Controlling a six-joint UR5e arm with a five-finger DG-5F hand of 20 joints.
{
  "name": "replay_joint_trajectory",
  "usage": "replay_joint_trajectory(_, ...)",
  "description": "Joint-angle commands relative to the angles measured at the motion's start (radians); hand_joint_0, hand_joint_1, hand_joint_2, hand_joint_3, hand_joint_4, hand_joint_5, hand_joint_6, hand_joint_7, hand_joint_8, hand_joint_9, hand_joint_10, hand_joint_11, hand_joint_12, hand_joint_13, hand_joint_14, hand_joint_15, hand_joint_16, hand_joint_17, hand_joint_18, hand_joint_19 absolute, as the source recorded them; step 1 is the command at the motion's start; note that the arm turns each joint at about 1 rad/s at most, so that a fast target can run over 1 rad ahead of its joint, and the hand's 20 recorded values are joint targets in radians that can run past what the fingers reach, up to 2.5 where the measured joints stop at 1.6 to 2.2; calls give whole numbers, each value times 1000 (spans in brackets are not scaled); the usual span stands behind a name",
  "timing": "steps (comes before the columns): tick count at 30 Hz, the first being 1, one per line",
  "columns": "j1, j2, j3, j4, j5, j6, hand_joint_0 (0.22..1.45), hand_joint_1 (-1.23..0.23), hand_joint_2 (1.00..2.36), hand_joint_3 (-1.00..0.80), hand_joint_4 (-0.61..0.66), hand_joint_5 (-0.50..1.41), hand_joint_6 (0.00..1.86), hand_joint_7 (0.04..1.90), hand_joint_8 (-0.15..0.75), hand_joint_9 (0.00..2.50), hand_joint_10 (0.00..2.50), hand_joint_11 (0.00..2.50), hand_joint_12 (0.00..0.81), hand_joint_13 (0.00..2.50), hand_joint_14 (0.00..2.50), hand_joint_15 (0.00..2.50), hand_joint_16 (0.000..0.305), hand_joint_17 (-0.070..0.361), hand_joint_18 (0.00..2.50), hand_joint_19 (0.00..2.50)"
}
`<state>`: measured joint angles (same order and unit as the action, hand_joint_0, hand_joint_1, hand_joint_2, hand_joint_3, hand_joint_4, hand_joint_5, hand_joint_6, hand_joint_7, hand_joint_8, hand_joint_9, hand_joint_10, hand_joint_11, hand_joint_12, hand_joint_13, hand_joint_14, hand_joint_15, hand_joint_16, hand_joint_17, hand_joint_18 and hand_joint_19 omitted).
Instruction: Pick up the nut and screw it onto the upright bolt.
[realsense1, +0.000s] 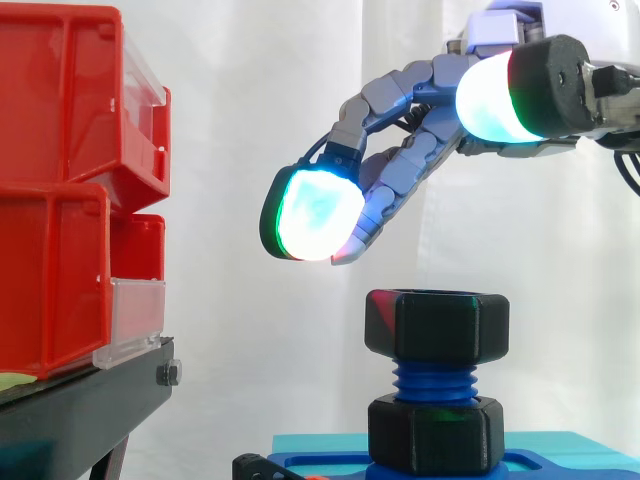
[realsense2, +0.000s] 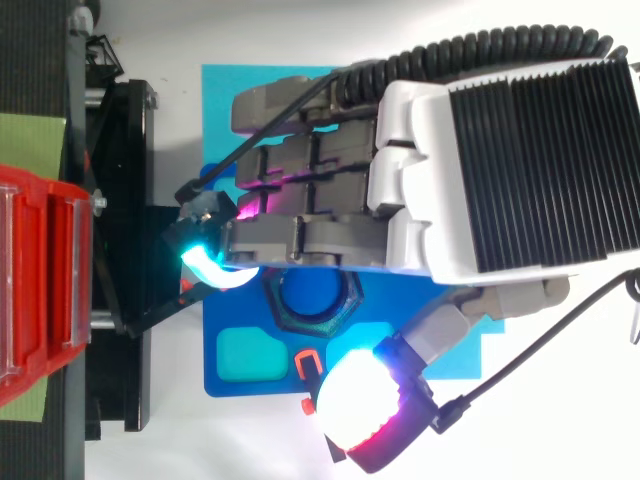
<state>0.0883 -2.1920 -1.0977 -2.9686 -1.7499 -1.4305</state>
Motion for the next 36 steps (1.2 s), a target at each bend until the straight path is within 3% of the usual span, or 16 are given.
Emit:
replay_joint_trajectory(1,4,0,1,-3,4,1,503,-199,1000,-500,176,-119,501,609,205,764,0,0,229,697,0,0,29,66,447,55)
replay_joint_trajectory(7,11,-5,-1,-6,12,1,502,-197,1000,-500,176,-118,501,613,207,757,0,0,230,697,0,0,29,66,443,53)
replay_joint_trajectory(26,10,-5,-36,-4,10,10,503,-196,1000,-500,184,-98,503,786,227,765,0,0,231,712,0,0,29,65,453,66)
replay_joint_trajectory(36,1,-5,-36,-17,7,10,509,-206,1000,-500,229,-68,504,1018,232,778,0,0,233,732,0,0,28,62,479,83)
